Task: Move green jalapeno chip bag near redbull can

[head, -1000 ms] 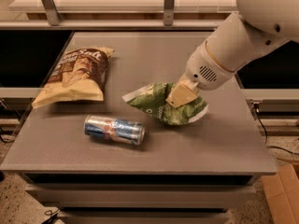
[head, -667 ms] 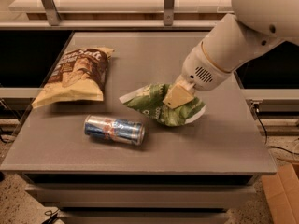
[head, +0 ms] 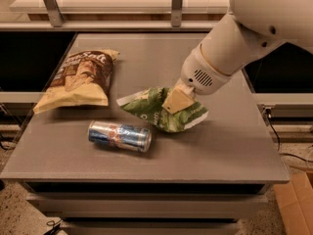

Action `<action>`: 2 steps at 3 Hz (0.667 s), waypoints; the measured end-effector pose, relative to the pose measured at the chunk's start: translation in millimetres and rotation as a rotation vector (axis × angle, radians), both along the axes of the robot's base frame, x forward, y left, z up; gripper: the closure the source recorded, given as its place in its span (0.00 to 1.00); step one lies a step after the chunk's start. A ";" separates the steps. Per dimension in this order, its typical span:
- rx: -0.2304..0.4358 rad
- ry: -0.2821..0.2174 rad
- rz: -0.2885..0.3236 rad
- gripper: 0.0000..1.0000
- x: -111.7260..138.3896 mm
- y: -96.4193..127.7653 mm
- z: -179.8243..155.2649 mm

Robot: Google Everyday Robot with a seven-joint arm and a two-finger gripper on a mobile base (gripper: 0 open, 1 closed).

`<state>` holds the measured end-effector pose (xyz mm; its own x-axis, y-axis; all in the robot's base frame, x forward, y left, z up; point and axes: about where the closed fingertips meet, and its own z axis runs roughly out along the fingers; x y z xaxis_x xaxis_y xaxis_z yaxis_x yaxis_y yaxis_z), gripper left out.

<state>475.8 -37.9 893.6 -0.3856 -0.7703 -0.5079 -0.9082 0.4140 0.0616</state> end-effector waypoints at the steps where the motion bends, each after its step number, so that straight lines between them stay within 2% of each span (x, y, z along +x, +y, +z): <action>1: 0.003 0.004 0.006 0.12 1.1 4.7 -1.4; 2: 0.005 0.007 0.017 0.00 1.9 8.0 -3.0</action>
Offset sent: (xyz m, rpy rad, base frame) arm 0.0048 0.0103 -0.0059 0.0105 0.0141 0.0269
